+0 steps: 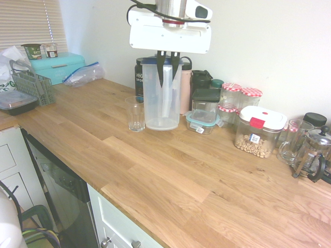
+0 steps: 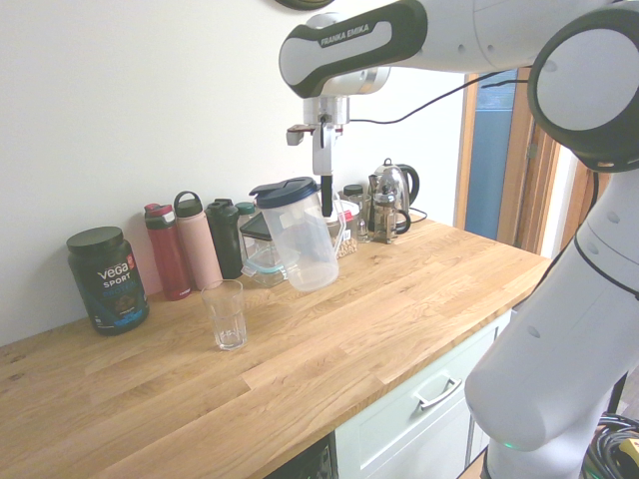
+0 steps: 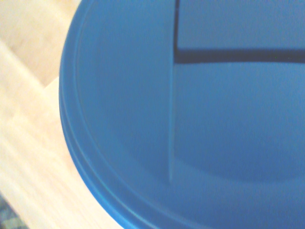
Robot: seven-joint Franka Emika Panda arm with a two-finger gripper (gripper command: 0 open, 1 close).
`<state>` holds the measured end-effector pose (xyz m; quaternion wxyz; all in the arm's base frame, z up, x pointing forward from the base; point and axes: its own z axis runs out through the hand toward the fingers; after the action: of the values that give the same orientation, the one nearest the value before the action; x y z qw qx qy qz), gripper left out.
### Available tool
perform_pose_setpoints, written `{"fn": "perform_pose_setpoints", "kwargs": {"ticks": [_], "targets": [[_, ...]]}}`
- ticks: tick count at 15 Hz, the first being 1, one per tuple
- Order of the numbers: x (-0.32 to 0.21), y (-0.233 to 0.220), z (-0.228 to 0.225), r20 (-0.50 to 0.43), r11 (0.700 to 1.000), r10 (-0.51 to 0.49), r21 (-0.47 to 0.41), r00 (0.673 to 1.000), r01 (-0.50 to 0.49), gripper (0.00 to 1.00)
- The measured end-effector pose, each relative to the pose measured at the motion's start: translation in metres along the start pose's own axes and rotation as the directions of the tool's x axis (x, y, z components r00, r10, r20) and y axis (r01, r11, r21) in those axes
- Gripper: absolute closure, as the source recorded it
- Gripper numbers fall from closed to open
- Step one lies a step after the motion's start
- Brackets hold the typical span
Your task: Pour me some water
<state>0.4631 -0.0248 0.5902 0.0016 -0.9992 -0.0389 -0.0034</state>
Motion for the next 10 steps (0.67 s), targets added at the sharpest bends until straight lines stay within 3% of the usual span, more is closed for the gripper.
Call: {"fn": "perform_pose_setpoints", "kwargs": {"ticks": [3, 5, 10], "targets": [[0.03, -0.029, 0.01, 0.072, 0.986, -0.136, -0.089, 0.988, 0.142, 1.0], [0.048, -0.048, 0.019, 0.12, 0.96, -0.214, -0.159, 0.969, 0.231, 1.0], [0.058, -0.091, 0.017, 0.21, 0.838, -0.382, -0.333, 0.9, 0.433, 1.0]]}}
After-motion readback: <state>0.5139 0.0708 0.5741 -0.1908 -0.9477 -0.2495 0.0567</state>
